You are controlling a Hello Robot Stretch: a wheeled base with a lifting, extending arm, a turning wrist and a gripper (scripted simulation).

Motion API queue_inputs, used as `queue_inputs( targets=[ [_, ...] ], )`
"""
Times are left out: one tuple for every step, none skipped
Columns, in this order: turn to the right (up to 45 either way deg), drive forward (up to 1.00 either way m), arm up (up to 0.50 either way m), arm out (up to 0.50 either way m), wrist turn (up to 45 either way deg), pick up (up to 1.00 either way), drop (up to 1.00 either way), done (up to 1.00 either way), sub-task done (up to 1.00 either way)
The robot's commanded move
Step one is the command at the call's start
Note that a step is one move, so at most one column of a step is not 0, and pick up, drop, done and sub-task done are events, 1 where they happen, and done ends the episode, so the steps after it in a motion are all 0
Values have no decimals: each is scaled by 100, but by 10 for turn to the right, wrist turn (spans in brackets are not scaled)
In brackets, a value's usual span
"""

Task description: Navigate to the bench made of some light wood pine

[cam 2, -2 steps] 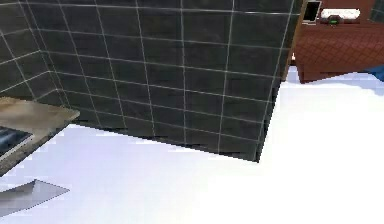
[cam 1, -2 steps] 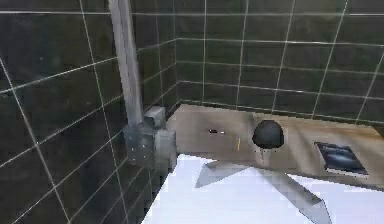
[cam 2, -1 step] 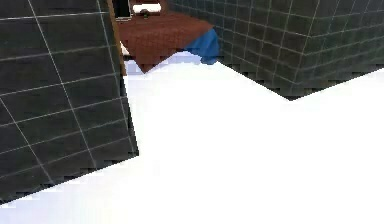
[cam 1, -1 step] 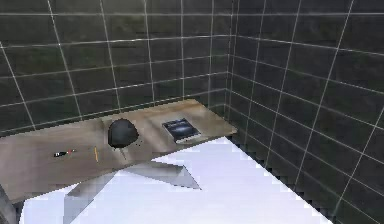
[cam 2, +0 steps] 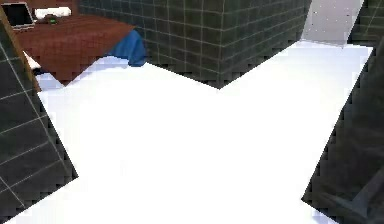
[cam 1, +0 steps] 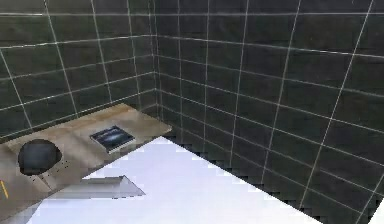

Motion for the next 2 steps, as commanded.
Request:
queue_inputs(
  targets=[
    [0, 35, 0, 0, 0, 0, 0, 0, 0],
    [-450, 0, 0, 0, 0, 0, 0, 0, 0]
  ],
)
